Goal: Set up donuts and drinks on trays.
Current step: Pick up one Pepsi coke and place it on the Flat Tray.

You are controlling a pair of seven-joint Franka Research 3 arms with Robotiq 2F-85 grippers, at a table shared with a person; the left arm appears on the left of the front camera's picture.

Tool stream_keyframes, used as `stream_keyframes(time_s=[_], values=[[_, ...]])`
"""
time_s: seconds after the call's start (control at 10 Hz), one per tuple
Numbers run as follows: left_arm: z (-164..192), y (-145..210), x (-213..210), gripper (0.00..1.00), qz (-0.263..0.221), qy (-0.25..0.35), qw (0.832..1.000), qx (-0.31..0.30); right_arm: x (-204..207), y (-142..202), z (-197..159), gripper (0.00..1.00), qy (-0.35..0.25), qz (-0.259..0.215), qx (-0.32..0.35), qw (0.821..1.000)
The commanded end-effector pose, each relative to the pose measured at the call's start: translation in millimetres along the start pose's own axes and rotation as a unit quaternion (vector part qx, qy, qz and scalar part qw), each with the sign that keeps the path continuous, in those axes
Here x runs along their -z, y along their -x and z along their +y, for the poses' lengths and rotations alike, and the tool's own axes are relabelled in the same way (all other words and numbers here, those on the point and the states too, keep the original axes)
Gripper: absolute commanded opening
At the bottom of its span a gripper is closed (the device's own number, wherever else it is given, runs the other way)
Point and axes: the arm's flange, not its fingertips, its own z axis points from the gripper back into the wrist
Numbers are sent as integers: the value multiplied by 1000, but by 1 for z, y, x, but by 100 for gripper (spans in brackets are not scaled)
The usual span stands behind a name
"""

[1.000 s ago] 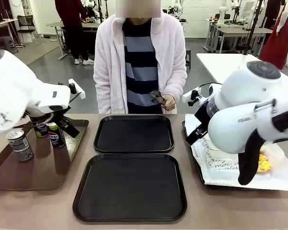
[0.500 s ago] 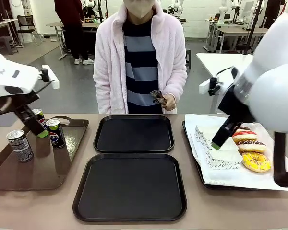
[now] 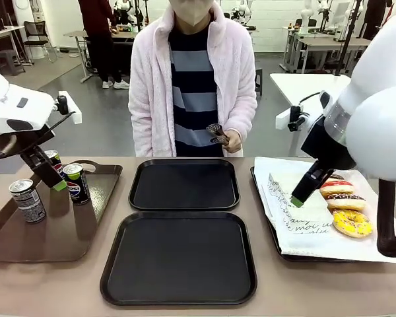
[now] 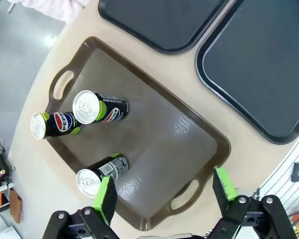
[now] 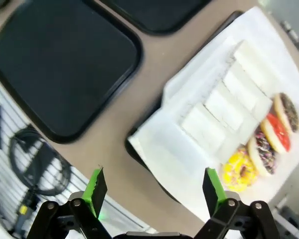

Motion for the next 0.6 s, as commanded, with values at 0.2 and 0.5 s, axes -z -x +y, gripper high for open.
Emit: stream_keyframes(time_s=[0.2, 0.5], values=[[55, 42, -8, 100, -132, 233, 951, -154, -5, 59, -109, 100, -298, -170, 261, 902], [114, 96, 5, 100, -232, 417, 845, -240, 10, 134, -192, 100, -404, -228, 386, 797]])
